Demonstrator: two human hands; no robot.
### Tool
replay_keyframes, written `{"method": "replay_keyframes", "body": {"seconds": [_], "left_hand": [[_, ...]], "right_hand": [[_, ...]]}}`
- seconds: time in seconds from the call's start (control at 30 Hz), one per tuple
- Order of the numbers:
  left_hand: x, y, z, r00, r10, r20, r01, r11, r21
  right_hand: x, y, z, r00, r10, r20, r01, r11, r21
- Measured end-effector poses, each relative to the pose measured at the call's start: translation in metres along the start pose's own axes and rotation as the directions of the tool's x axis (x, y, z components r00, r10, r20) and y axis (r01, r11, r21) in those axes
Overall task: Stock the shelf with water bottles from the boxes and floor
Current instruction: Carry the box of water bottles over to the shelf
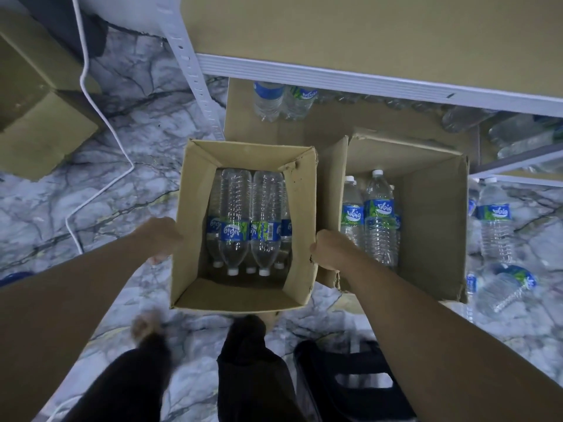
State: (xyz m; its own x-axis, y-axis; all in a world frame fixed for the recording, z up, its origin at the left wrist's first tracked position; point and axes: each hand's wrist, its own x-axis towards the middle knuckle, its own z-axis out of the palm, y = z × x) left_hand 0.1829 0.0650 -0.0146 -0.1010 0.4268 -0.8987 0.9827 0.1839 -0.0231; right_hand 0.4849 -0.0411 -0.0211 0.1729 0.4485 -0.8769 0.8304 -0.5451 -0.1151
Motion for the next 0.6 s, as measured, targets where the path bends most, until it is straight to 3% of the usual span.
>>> {"method": "replay_keyframes", "body": {"seconds": [0.13,0.3,0.47,0.6], "left_hand": [[-0.034,0.013,-0.01,0.995,-0.003,0.103,-0.008,0.994,0.112],[-0.077,0.054,-0.014,0.96,0.109,0.256,-0.117,0.993,0.014],[-0.115,0.076,-0.017,0.923,0.283,0.262,-0.288,0.957,-0.022],[-0.141,0.091,-0.017,0.894,0.345,0.285,-0.352,0.936,-0.028]], "right_hand": [[-0.029,0.005,-0.006,0.998,-0.033,0.046,0.032,0.999,0.022],[-0.067,0.0,-0.024,0.993,-0.096,0.069,0.089,0.992,0.091],[-0.101,0.0,-0.041,0.992,-0.095,0.08,0.083,0.986,0.144],[-0.127,0.004,-0.058,0.991,-0.074,0.113,0.055,0.985,0.163]]}}
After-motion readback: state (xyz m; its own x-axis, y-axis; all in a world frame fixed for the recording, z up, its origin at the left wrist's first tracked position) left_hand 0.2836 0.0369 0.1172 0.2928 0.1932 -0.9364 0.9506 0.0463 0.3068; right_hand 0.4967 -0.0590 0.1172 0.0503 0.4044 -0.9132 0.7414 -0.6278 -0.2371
